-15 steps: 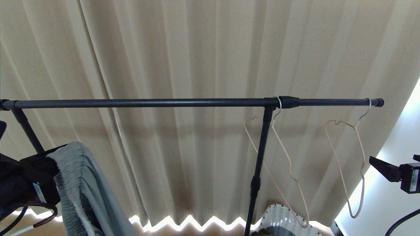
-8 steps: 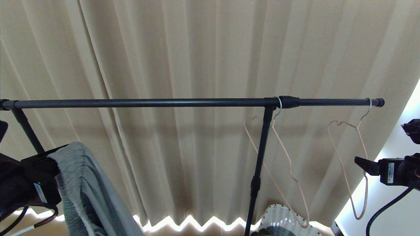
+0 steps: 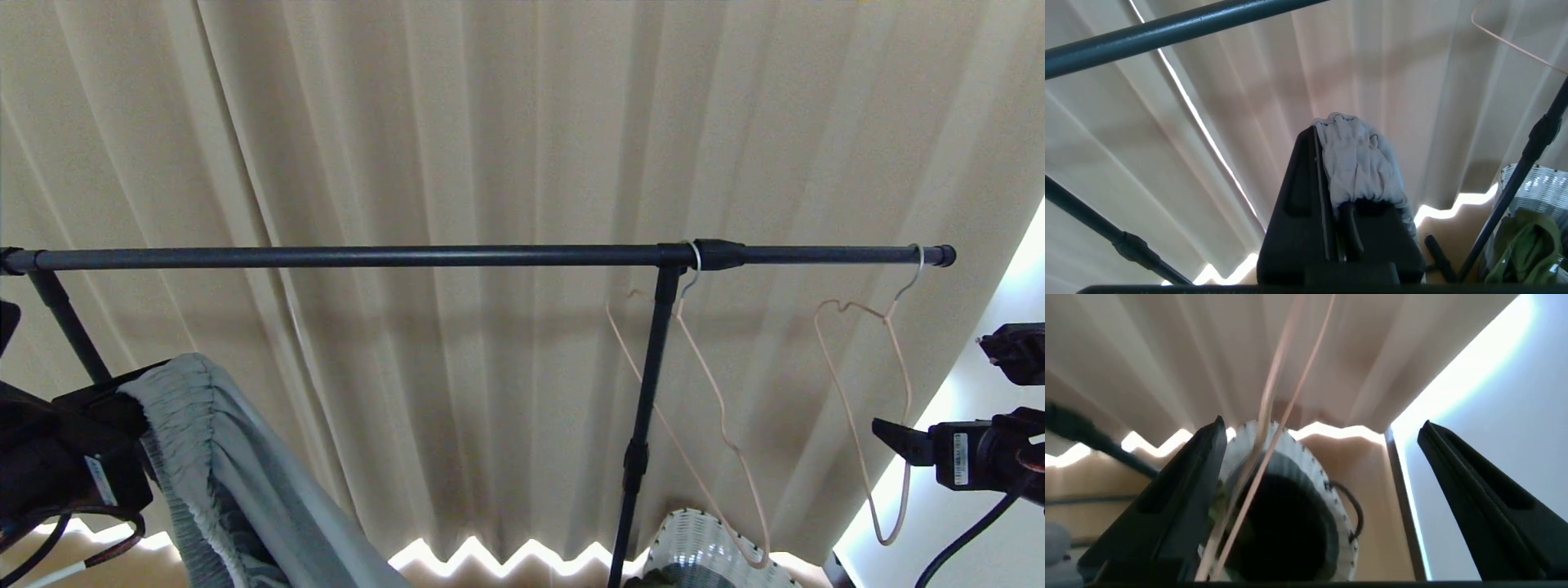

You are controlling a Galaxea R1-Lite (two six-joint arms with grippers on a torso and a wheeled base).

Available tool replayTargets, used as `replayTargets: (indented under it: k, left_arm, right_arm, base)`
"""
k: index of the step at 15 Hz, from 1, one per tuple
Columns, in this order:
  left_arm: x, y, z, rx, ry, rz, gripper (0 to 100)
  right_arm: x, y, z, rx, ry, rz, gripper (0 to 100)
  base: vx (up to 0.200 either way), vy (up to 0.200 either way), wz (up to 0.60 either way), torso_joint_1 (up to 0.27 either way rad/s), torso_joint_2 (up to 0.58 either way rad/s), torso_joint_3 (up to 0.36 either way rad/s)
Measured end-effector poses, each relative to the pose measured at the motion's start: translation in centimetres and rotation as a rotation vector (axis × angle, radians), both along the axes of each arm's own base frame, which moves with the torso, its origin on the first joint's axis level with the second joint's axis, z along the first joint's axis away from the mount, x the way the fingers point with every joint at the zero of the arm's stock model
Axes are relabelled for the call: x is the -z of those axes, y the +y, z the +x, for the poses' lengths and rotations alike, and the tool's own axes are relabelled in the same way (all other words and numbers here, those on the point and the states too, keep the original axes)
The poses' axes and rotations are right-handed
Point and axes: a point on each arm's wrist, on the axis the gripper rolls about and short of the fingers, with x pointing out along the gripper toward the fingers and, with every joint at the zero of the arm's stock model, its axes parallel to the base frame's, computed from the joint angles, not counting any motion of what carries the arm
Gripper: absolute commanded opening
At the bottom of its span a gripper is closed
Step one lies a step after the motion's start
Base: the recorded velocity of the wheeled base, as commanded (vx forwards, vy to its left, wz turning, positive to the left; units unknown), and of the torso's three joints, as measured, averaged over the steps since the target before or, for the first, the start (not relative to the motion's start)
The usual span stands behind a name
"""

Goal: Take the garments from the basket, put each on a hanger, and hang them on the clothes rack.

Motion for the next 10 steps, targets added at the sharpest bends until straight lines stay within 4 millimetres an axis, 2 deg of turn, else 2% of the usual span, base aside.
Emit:
replayTargets:
  k: [10]
  left_arm:
    - [-0.05,0.02,-0.07,0.0,-0.004,-0.001,0]
  right_arm:
    - [0.06,-0.49,-0.54,0.069,-0.007,-0.031,100]
  base:
    - [0.0,0.0,0.0,0.0,0.0,0.0]
